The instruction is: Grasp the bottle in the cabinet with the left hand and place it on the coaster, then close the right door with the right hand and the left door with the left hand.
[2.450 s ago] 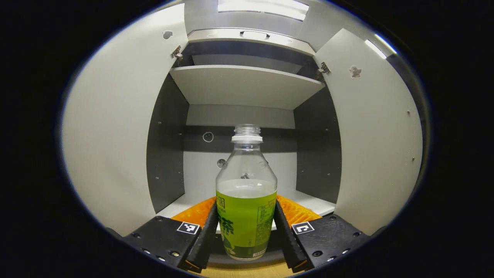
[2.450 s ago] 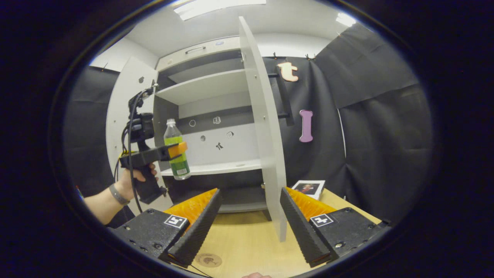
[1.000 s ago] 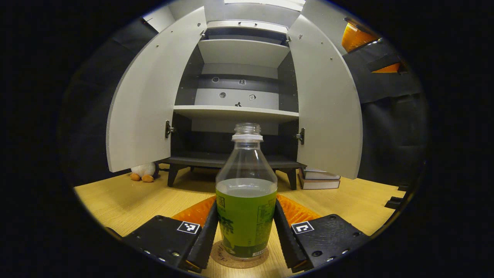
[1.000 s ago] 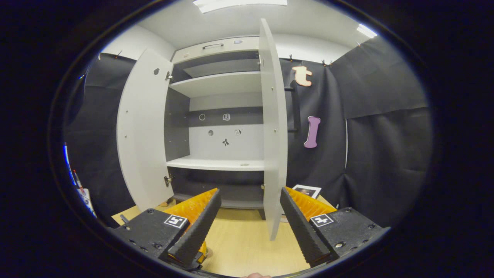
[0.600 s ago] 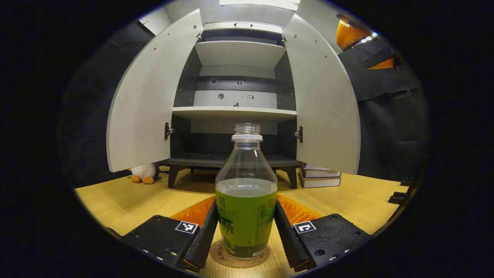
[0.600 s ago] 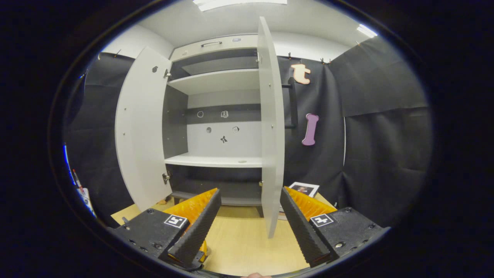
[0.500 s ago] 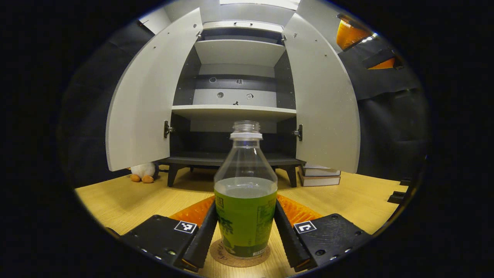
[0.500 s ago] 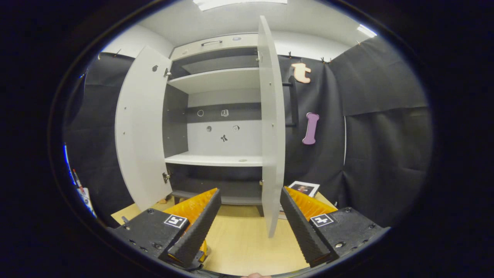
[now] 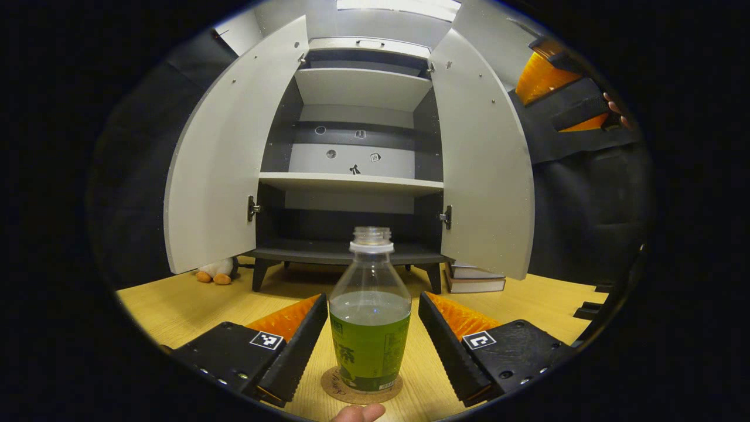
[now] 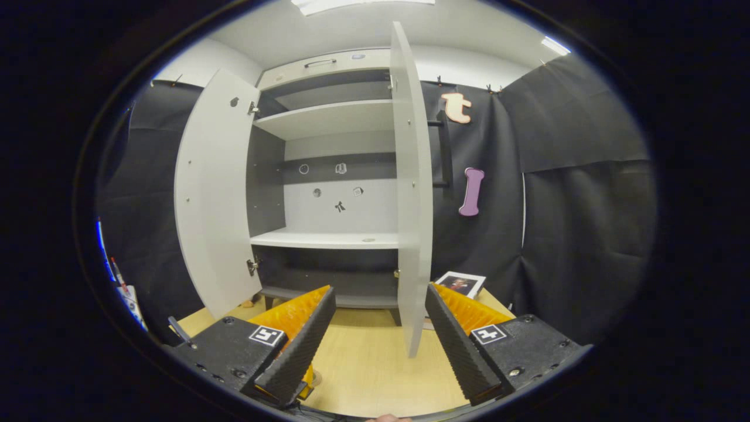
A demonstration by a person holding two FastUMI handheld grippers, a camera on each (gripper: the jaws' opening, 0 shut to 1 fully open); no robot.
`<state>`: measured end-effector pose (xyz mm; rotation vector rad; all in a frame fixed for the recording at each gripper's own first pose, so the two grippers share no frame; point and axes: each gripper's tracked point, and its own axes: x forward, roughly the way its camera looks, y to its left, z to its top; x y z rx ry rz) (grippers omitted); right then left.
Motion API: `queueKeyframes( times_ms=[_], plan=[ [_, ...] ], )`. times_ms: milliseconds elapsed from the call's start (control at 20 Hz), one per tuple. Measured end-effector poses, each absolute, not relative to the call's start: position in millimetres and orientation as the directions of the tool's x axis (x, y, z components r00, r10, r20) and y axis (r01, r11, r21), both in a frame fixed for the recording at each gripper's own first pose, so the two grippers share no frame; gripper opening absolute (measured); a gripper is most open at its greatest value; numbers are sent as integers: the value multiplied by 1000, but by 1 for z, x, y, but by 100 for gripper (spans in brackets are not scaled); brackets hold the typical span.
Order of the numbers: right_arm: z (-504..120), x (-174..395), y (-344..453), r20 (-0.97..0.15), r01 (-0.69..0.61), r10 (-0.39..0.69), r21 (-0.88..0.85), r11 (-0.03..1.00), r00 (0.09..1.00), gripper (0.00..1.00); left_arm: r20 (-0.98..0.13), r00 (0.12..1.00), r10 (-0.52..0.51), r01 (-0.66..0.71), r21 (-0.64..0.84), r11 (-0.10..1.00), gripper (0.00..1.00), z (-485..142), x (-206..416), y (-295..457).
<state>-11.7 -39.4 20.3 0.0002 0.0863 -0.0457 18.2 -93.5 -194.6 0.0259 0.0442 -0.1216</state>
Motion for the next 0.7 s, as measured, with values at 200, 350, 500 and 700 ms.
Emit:
queueKeyframes(
  times_ms=[200, 350, 500, 700],
  plan=[
    [19, -13, -37, -78, 43, -44, -10, 999, 996, 99, -17, 991, -135, 135, 10, 991, 95, -151, 7, -93],
    [19, -12, -33, -56, 40, -41, -16, 999, 998, 99, 38, 983, -177, 177, -8, 984, 94, -96, 3, -95],
    [20, -11, -26, -26, 39, -39, 6, 999, 999, 99, 47, 983, -180, 181, -10, 983, 94, -51, 1, -87],
    [15, -12, -13, -3, 17, -17, 37, 999, 1000, 99, -28, 989, -143, 143, -6, 990, 95, -30, -6, -73]
  ],
)
